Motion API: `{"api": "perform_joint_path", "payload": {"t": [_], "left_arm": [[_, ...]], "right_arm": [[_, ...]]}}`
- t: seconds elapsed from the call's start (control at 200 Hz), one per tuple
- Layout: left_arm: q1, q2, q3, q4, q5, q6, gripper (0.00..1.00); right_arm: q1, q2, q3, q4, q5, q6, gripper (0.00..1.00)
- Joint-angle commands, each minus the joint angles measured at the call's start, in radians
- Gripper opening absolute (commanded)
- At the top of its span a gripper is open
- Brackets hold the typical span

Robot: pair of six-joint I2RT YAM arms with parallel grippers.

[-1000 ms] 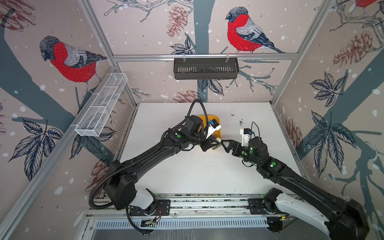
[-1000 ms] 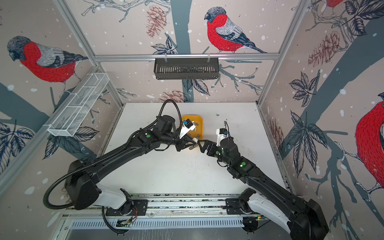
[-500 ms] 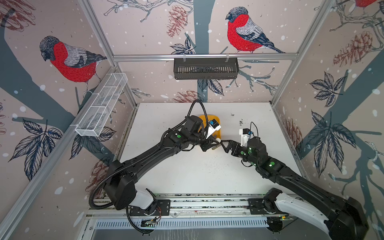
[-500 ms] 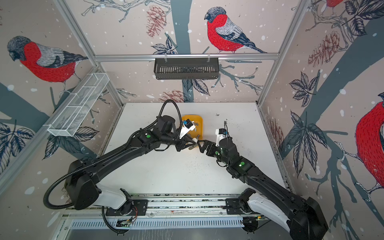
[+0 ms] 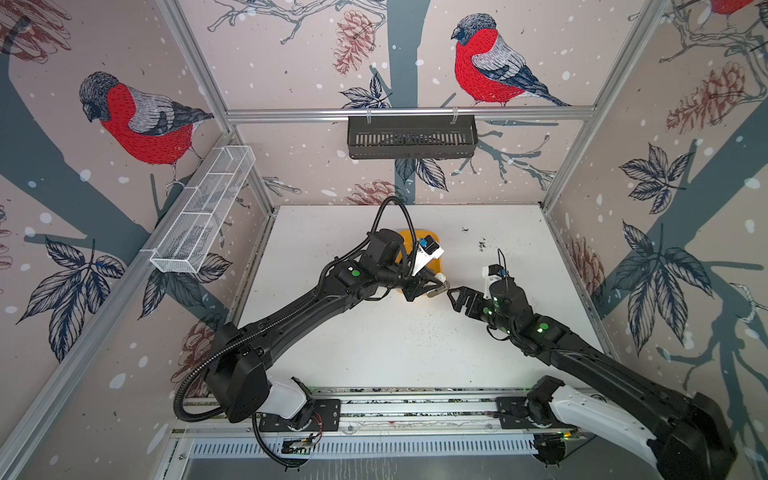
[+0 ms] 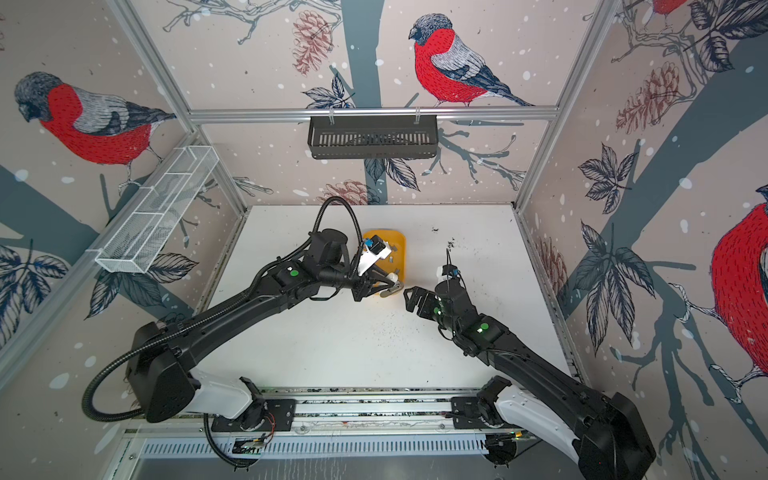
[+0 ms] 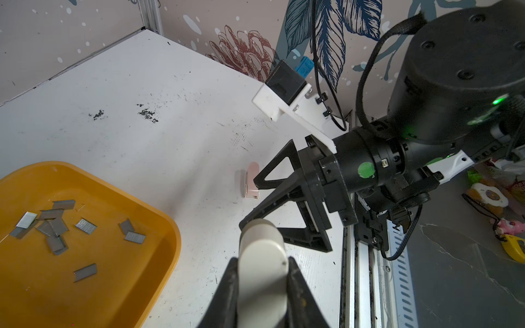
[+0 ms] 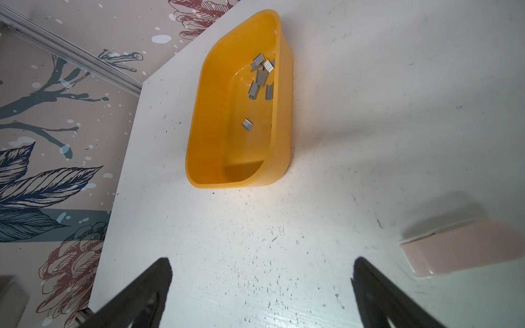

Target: Load the staples into the stapler

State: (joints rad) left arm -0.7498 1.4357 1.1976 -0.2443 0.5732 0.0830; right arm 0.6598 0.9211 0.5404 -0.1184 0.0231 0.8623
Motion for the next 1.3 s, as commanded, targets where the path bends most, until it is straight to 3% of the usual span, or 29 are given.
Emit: {"api": "perform_joint_path", "payload": {"t": [0.0, 0.335, 0.725, 1.056, 1.291], "left_arm": [[0.001, -0.001, 0.004, 0.051, 0.022, 0.014, 0.00], [0.001, 0.003, 0.007, 0.044, 0.022, 0.018, 0.00], [0.000, 0.008, 0.010, 0.039, 0.028, 0.023, 0.00], [-0.002, 0.010, 0.010, 0.039, 0.037, 0.023, 0.00], [-0.003, 0.009, 0.010, 0.039, 0.040, 0.023, 0.00]], "right_arm": [[0.001, -0.012, 0.000, 0.015, 0.014, -0.008, 1.00], [0.001, -0.025, 0.011, 0.009, -0.003, -0.021, 1.00], [-0.001, -0.157, 0.081, -0.023, 0.017, -0.048, 1.00], [-0.008, -0.128, 0.099, 0.041, -0.117, -0.039, 1.00], [-0.009, -0.113, 0.093, 0.069, -0.144, -0.028, 1.00]]}}
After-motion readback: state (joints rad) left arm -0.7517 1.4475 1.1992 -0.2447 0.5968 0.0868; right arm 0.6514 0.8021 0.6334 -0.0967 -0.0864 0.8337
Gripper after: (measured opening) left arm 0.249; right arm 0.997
